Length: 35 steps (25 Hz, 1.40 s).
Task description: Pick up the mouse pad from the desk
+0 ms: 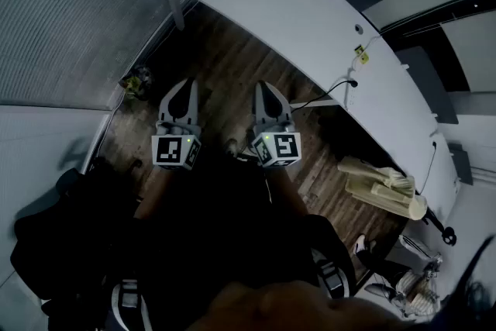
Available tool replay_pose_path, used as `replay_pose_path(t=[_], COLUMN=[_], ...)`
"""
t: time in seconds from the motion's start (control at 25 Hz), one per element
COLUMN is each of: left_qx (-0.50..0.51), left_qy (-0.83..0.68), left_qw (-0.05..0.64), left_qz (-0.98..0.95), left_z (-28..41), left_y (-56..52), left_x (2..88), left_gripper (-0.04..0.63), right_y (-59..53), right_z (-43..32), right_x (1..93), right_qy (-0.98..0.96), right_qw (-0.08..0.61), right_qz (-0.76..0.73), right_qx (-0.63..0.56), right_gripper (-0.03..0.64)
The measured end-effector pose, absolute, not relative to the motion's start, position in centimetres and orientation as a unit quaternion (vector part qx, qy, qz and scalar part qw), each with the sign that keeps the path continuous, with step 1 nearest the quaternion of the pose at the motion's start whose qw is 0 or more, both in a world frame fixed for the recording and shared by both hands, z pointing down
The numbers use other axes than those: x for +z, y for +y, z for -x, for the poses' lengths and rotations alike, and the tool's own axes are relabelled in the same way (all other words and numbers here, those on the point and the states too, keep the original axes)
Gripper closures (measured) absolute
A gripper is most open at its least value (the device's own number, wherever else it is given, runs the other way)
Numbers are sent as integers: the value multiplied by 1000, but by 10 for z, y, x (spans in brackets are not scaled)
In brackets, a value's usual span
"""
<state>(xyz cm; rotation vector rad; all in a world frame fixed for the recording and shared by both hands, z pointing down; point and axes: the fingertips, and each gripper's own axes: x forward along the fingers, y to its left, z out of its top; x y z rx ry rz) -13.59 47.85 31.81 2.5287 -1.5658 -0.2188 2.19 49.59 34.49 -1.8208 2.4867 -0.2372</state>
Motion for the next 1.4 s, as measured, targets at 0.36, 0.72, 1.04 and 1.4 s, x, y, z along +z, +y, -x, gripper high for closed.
replay_pose_path(t=[0.36,0.72,1.04,1.4], left_qx=[-76,-73,-72,-75], left_qy=[-517,-502,-482,-474], left_qw=[71,77,100,104], left_qz=[-849,-858,-867,-871], left_z=[150,178,206,211], left_y=[474,464,453,437], left_x=[318,322,347,357], left_gripper=[591,591,591,591], right_y=[497,487,476,461], right_z=[-12,14,46,56], right_x=[344,350,358,359], right_qy=[799,790,778,774], right_qw=[41,33,25,31], right_qz=[593,607,623,628], right_qx=[-85,-81,-77,-74], right_gripper=[617,617,617,617])
